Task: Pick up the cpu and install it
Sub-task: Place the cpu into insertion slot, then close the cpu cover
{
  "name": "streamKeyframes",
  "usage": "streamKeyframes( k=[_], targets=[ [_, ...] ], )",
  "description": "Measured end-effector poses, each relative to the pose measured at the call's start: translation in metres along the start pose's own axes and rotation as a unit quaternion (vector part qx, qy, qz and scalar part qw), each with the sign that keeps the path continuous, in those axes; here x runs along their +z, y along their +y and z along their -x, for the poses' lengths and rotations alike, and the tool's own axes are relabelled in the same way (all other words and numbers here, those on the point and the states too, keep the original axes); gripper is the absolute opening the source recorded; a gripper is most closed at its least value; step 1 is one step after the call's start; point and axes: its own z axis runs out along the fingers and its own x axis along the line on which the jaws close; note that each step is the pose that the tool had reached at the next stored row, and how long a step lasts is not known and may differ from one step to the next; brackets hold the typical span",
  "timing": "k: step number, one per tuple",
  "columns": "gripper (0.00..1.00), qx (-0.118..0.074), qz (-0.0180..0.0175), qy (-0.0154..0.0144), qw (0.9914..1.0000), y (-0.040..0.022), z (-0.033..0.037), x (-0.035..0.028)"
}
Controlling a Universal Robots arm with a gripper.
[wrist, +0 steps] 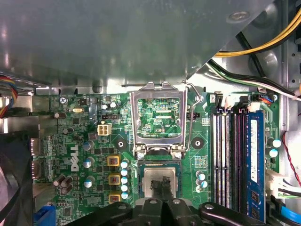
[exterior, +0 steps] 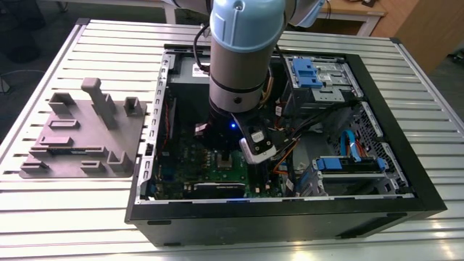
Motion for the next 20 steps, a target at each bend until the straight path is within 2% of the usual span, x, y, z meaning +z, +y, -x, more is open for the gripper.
streamKeyframes(
  k=[14,17,20],
  targets=[
    [0.1,0.0,0.0,0.001,1.0,0.0,0.0,-0.0004],
    [0.1,0.0,-0.0001,0.001,1.0,0.0,0.0,-0.0027],
    [0.1,0.0,0.0,0.001,1.0,0.0,-0.0001,-0.0087]
  ],
)
